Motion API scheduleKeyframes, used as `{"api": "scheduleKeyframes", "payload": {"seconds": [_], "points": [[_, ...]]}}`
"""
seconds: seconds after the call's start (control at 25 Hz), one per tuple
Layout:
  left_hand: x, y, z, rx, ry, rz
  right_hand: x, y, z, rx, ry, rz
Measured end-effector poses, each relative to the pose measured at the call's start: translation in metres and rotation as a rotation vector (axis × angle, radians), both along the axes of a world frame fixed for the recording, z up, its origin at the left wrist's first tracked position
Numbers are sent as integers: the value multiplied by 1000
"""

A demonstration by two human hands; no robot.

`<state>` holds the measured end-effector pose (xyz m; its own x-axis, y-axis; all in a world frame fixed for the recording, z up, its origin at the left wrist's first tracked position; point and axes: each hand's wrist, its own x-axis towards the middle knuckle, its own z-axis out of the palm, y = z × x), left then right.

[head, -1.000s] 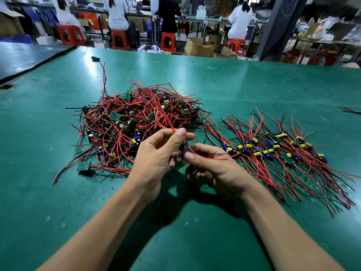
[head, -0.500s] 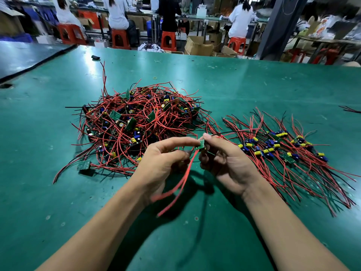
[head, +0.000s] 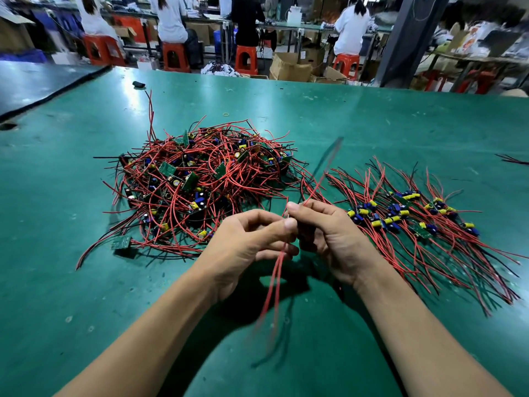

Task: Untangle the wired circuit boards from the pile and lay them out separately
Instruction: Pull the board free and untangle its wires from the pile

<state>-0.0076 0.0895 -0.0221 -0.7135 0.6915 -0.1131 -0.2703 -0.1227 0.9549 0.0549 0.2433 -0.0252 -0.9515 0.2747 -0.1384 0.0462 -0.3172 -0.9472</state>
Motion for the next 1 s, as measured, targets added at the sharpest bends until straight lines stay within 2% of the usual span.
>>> {"api": "scheduleKeyframes", "payload": {"seconds": [0.28,0.4,0.68,1.0], "points": [[2,1,3,47,-208,-137,4,-3,4,-39,-1,67],[0,1,2,4,-216,-121,4,-2,3,-106,-37,71],[4,3,0,-26,-183,-77,4,-6,2,-112,-64,101],[5,3,-1,-35,-225,-35,7,3,0,-91,-74,280]]}}
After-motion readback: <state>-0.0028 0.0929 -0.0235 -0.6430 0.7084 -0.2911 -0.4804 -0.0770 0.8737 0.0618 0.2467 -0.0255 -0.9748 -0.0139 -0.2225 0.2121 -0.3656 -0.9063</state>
